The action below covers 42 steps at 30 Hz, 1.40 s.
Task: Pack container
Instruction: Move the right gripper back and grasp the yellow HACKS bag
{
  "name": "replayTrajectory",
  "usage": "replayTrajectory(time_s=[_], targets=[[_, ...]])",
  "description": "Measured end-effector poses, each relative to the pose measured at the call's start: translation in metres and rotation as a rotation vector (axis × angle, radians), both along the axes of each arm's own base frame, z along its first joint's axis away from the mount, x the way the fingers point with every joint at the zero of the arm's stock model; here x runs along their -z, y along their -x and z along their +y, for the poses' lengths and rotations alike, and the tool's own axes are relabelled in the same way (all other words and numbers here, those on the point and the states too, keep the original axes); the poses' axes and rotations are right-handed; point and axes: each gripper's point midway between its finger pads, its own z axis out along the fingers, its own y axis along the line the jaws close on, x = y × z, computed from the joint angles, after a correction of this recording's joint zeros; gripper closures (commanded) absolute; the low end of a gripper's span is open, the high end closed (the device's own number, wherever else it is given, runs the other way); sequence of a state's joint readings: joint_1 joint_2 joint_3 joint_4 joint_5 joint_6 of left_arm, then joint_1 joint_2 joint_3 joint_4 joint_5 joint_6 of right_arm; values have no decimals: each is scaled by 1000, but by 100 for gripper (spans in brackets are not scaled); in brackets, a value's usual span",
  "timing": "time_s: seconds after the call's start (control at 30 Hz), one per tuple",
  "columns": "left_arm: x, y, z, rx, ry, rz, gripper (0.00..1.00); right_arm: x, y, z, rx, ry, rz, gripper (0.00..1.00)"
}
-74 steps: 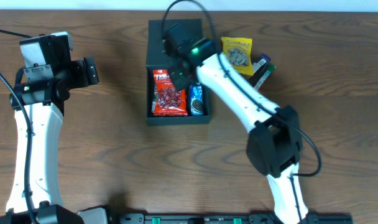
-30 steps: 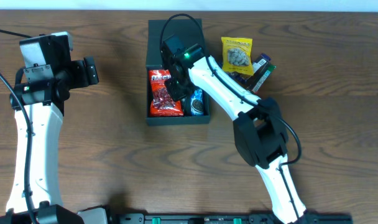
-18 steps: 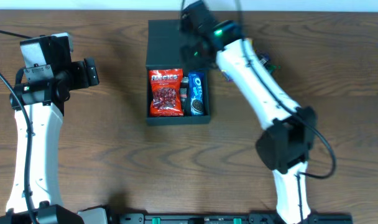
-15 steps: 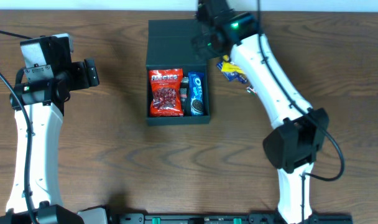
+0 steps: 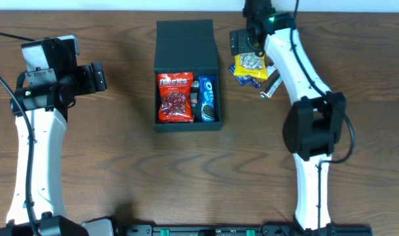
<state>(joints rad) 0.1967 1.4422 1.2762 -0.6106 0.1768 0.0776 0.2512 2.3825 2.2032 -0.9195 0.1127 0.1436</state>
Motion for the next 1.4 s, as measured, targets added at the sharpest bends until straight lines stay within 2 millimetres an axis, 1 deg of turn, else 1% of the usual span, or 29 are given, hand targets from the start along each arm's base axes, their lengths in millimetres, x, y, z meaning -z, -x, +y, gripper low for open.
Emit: replayTrajectory(time_s=[0.1, 0.23, 0.33, 0.4, 0.53, 0.6, 0.63, 0.67, 0.73, 0.83, 0.97, 1.07, 1.23, 1.33, 1.4], targets=[[2, 2, -1, -1, 4, 10, 4, 20, -3, 6, -11, 2, 17, 5], [2, 2, -1, -2, 5, 12, 5, 34, -3, 12, -31, 30, 27, 4], [2, 2, -1, -2, 5, 12, 4, 43, -1, 13, -40, 76, 35, 9], [2, 2, -1, -2, 5, 13, 5, 50, 1, 13, -42, 106, 47, 14], [2, 2, -1, -2, 5, 13, 5, 65, 4, 7, -39, 149, 75, 16], [2, 2, -1, -2, 5, 13, 5, 69, 4, 3, -33, 164, 82, 22], [2, 2, -1, -2, 5, 13, 4, 70, 4, 2, -32, 167, 83, 23], [2, 2, -1, -2, 5, 13, 5, 70, 5, 0, -29, 171, 85, 28], [2, 2, -1, -2, 5, 13, 5, 70, 5, -2, -27, 176, 90, 40], [2, 2, -1, -2, 5, 13, 5, 71, 8, -6, -23, 188, 103, 53], [2, 2, -1, -2, 5, 13, 5, 72, 9, -9, -18, 201, 107, 74], [2, 2, -1, -2, 5, 13, 5, 70, 8, -11, -10, 216, 100, 86], [2, 2, -1, -2, 5, 13, 5, 61, 7, -15, -4, 235, 98, 98], [2, 2, -1, -2, 5, 13, 4, 54, 14, -16, -9, 237, 128, 99], [2, 2, -1, -2, 5, 13, 5, 43, 18, -14, -17, 227, 145, 99]])
